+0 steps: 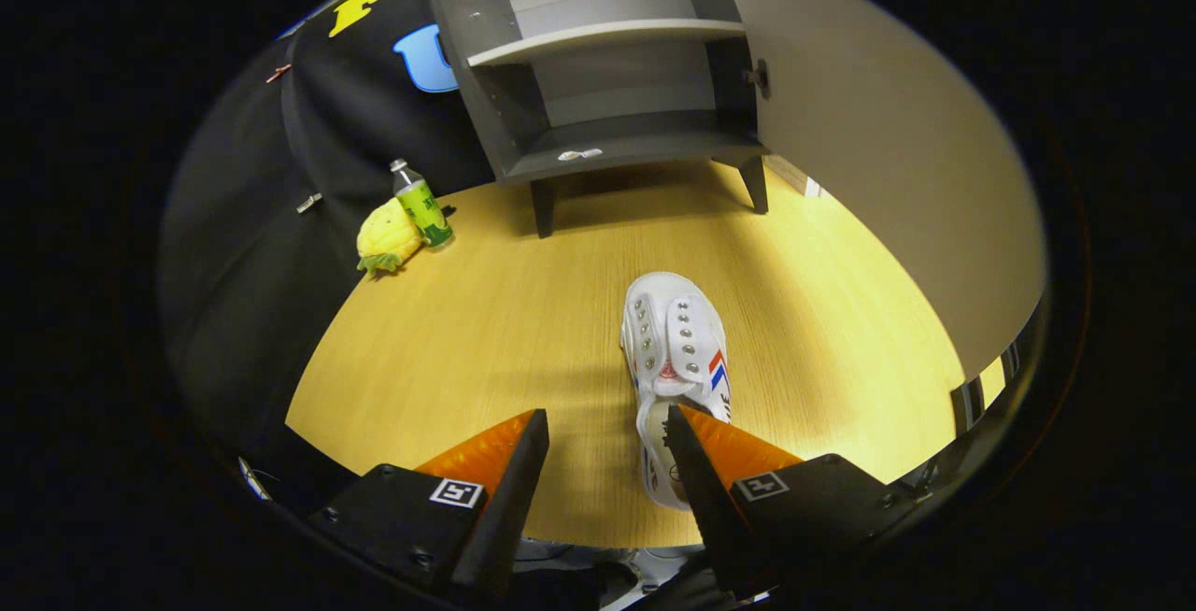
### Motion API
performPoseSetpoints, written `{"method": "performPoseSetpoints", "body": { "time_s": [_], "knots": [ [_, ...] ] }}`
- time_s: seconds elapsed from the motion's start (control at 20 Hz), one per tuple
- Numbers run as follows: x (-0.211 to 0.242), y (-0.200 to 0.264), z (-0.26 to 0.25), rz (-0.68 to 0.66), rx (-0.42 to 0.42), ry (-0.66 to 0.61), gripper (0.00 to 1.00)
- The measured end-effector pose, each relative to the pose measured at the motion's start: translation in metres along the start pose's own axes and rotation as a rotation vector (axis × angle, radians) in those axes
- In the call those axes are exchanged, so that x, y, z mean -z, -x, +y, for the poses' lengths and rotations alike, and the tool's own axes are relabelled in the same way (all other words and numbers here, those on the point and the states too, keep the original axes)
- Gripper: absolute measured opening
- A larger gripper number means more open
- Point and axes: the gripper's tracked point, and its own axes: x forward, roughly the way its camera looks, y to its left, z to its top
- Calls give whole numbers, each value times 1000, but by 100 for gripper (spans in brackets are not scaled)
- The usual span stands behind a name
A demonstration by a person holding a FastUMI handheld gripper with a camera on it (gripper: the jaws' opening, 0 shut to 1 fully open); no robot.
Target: Open the shoe cabinet door, grab the shoes and put them into the shoe cabinet, then close the shoe cabinet door.
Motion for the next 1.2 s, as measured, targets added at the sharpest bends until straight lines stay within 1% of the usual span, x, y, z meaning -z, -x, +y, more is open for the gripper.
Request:
{"method": "performPoseSetpoints", "body": {
  "time_s": [0.05, 0.15, 0.2, 0.35, 0.55, 0.65, 0.7, 0.75, 0.85, 0.9, 0.95, 1.05, 1.2],
  "knots": [
    [6, -9, 1, 12, -6, 0, 82],
    [13, -24, -4, 15, 3, 7, 67],
    [13, -30, -3, 14, 1, 2, 57],
    [11, -52, -10, -4, 26, -12, 57],
    [-6, -74, -12, -81, 40, -18, 56],
    [-13, -80, -14, -129, 60, -11, 54],
    [-21, -85, -21, -162, 96, 1, 52],
    [-25, -86, -35, -194, 155, 21, 52],
    [-32, -98, -35, -233, 152, 15, 18],
    [-39, -101, -31, -245, 127, 14, 19],
    [-36, -103, -32, -239, 116, 9, 19],
    [-38, -102, -30, -234, 95, 6, 6],
    [-52, -90, -30, -245, 72, 52, 5]
  ]
}}
